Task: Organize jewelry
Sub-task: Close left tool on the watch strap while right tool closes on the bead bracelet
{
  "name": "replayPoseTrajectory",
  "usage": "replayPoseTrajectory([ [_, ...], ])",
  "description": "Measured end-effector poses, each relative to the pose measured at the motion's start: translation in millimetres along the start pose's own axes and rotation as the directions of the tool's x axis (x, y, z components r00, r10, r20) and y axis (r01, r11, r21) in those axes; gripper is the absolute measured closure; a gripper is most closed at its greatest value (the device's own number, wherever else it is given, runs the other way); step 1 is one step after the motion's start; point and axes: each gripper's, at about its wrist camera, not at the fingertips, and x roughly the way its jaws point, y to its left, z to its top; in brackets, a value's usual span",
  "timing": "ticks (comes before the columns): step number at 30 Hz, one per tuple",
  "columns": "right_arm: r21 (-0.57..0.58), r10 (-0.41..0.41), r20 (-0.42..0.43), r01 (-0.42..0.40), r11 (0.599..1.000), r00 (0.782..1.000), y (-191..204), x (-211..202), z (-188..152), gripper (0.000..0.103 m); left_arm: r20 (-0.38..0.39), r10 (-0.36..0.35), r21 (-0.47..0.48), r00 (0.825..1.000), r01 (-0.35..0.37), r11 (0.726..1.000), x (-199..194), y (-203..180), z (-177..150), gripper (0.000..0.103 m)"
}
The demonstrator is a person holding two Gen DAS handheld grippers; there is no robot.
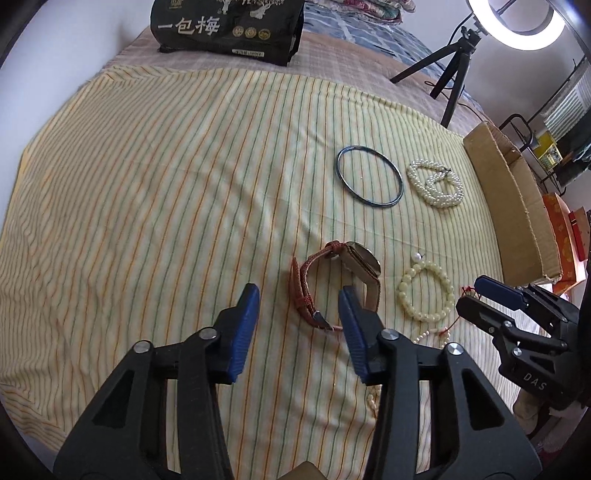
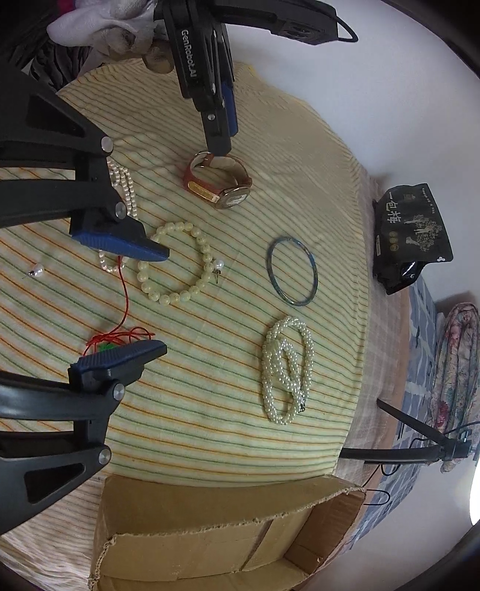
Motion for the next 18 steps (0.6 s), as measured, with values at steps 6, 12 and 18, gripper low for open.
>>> replayPoseTrajectory([
  [6, -0.003, 0.018, -0.023, -0.018, 1.000, 1.000, 4.7, 12.4, 6.3, 0.061, -0.030, -0.004, -0.003, 1.000, 0.004, 1.000, 15.1, -3.3, 4.8, 0.075],
  [12, -0.019, 0.001, -0.045, -0.001, 1.000, 0.999, 7.7, 23.7, 9.7, 0.065, -0.037, 0.006, 0.004, 0.999, -0.005, 1.000, 21.3, -4.4, 1.1, 0.076],
  [18, -0.029, -0.033, -0.049, 0.031, 0.999, 0.998, 7.9, 32.4, 12.5, 0.078, -0.027, 0.019, -0.014, 0.999, -0.020, 1.000, 23.4, -1.5, 5.0, 0.091],
])
